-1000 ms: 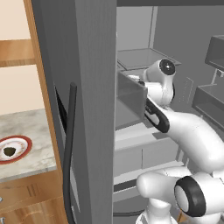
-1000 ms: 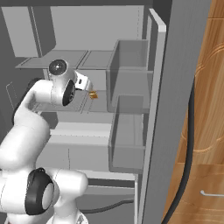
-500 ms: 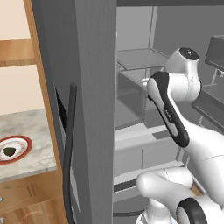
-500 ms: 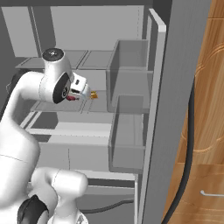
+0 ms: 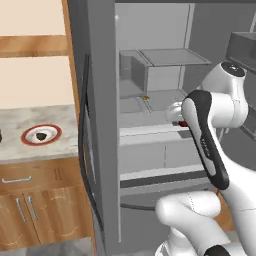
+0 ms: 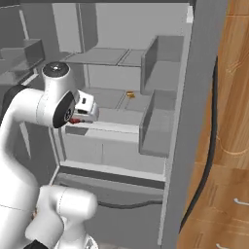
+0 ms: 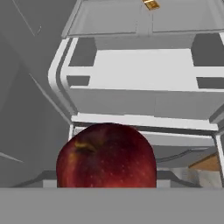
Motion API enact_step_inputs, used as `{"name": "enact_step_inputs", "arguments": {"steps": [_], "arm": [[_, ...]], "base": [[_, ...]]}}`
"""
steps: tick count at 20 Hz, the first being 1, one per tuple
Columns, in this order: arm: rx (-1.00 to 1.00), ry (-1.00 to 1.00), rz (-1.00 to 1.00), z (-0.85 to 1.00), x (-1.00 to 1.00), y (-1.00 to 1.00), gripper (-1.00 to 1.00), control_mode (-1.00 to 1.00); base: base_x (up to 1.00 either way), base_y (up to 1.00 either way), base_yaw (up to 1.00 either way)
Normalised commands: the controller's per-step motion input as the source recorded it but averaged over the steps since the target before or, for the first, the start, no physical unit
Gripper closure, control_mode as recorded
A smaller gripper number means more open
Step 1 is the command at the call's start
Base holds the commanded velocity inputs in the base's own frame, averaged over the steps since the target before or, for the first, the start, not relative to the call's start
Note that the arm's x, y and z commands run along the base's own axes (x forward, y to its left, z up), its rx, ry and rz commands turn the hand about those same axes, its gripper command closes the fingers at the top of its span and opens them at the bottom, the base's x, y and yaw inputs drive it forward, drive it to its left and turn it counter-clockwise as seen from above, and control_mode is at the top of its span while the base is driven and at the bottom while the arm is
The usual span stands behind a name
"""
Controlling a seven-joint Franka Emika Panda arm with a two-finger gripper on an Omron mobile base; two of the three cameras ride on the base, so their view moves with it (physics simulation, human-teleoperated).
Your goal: Pick the kiwi and apple from the fridge and place them on the plate next to the blender to make a fruit smoothie.
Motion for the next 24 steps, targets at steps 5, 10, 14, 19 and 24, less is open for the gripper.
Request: {"name": "enact_step_inputs", "arguments": {"steps": [5, 10, 14, 19, 24], "arm": [[0.00, 0.00, 0.00, 0.00, 0.00, 0.00, 1.00, 1.00], [0.00, 0.00, 0.00, 0.00, 0.00, 0.00, 1.00, 1.00], [0.00, 0.00, 0.00, 0.00, 0.00, 0.00, 1.00, 1.00], [0.00, 0.00, 0.00, 0.00, 0.00, 0.00, 1.00, 1.00], [0.00, 0.00, 0.00, 0.00, 0.00, 0.00, 1.00, 1.00]], "base": [[-1.00, 0.90, 0.48], [-0.35, 1.00, 0.30], [0.78, 1.00, -0.23], [1.00, 1.00, -0.49], [0.98, 0.61, -0.33]]}}
